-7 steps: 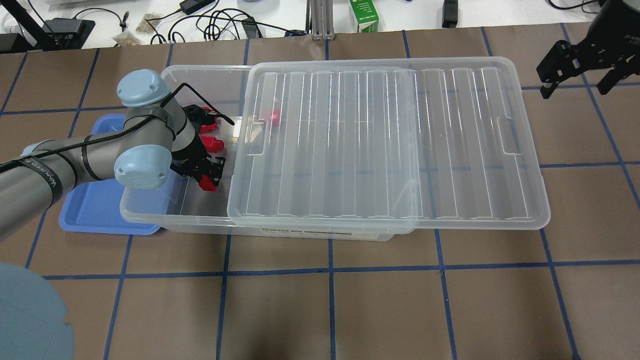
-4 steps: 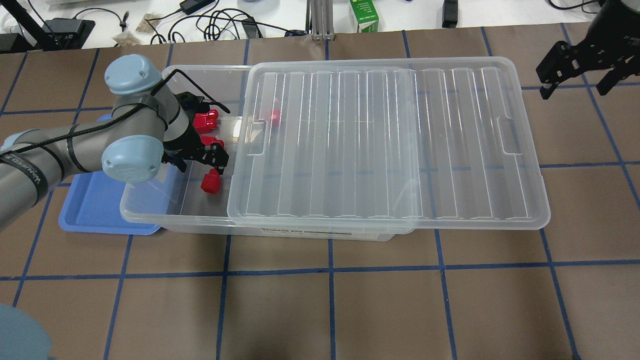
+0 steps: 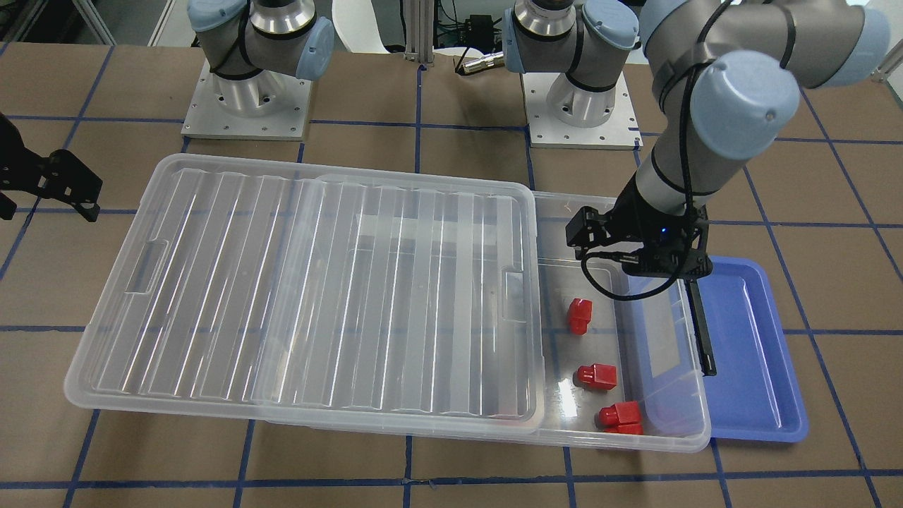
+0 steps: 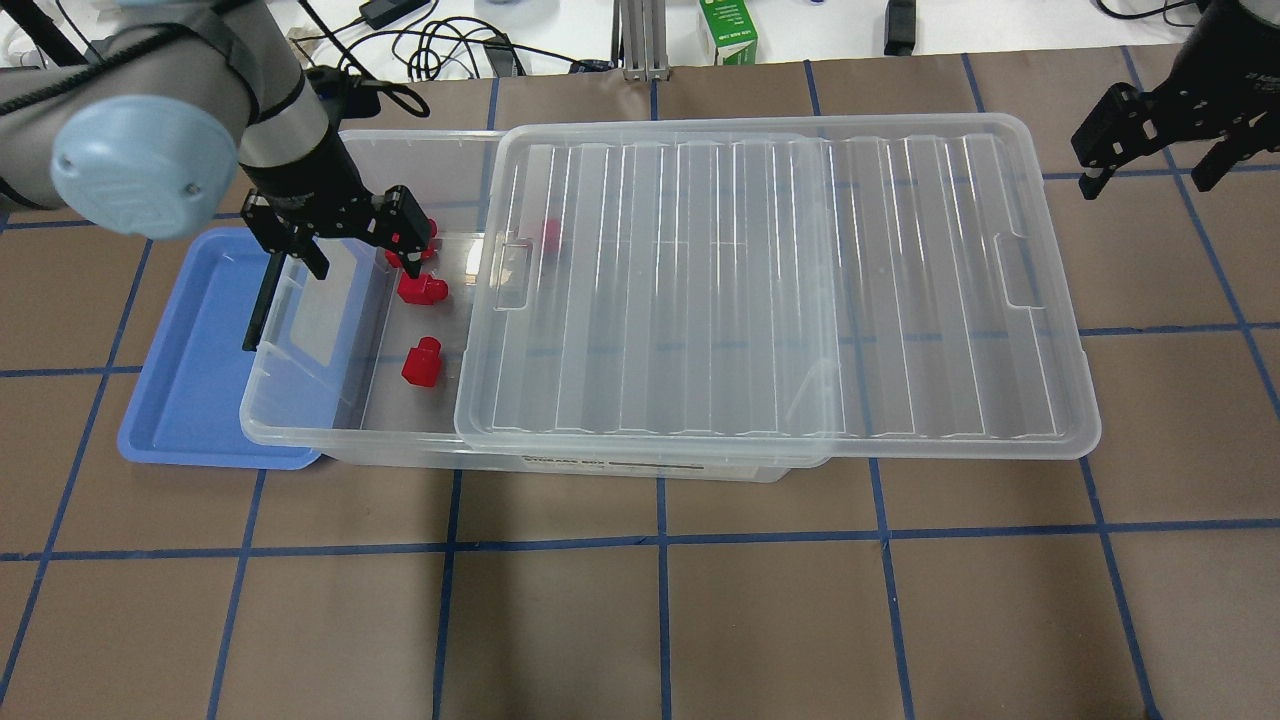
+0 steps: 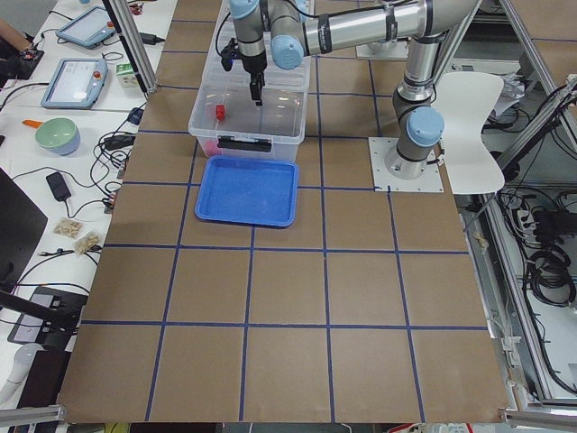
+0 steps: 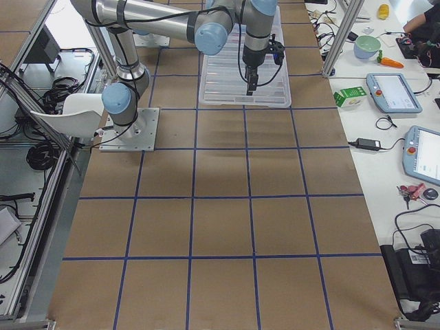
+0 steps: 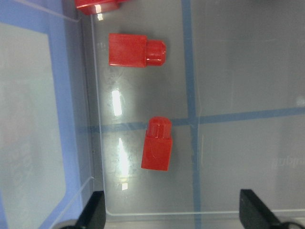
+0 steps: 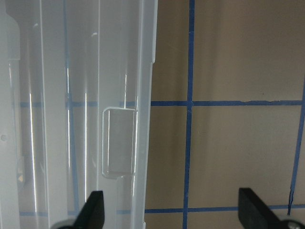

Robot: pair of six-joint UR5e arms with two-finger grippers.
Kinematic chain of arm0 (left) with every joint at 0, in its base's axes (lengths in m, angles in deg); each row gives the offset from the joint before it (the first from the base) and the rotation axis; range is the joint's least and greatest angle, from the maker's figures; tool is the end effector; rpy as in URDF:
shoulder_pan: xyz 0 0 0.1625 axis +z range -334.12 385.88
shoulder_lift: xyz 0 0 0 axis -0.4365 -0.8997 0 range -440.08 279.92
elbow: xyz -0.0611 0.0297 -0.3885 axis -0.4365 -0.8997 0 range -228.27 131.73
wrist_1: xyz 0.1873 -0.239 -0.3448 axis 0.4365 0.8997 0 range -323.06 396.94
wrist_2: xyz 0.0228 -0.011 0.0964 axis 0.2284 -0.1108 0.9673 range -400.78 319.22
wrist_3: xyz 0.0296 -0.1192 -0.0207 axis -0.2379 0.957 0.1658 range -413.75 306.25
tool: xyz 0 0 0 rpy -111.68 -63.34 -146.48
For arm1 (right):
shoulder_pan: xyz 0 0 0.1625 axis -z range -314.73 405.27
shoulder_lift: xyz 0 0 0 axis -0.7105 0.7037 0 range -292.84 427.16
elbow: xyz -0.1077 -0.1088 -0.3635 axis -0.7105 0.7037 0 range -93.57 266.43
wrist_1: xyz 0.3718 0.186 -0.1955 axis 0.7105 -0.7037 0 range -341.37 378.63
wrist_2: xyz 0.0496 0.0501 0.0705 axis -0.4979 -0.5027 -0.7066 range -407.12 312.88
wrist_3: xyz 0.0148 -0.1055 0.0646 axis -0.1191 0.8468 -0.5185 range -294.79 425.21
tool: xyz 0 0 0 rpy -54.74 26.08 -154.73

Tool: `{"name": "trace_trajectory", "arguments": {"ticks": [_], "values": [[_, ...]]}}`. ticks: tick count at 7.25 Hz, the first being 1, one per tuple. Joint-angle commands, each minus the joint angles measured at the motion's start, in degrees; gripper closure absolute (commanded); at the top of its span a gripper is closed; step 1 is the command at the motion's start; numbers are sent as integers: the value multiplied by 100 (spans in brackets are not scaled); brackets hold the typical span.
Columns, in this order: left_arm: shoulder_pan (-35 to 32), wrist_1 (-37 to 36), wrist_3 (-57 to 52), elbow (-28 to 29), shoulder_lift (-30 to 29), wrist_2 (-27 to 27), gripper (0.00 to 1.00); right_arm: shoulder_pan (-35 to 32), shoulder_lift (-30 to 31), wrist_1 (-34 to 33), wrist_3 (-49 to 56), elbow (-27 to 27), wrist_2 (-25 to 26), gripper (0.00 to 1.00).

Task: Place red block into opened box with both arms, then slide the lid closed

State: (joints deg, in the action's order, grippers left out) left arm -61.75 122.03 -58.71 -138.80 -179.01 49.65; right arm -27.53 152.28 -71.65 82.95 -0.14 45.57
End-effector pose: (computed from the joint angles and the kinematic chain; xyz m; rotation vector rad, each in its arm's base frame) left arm -0.1080 -0.5893 0.3478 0.0714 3.1359 0.1249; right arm -0.0468 -0.5824 0.4178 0.0156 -3.1025 -0.0521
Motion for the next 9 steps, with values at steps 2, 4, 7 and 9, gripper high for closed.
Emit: {"name": "trace_trajectory", "arguments": {"ticks": [2, 4, 7, 9], "values": [[-359, 298, 231, 421, 444, 255, 0, 56, -196, -86, 1, -235, 4, 0], [-386, 228, 294, 343, 533, 212, 0, 327, -302, -497, -34, -623, 47, 0], [-238, 45, 258, 79, 788, 168, 0, 407, -311, -815, -34, -975, 479, 0], [-228, 43, 276, 70, 779, 220, 0, 407, -320, -990, -52, -1290, 470, 0]]}}
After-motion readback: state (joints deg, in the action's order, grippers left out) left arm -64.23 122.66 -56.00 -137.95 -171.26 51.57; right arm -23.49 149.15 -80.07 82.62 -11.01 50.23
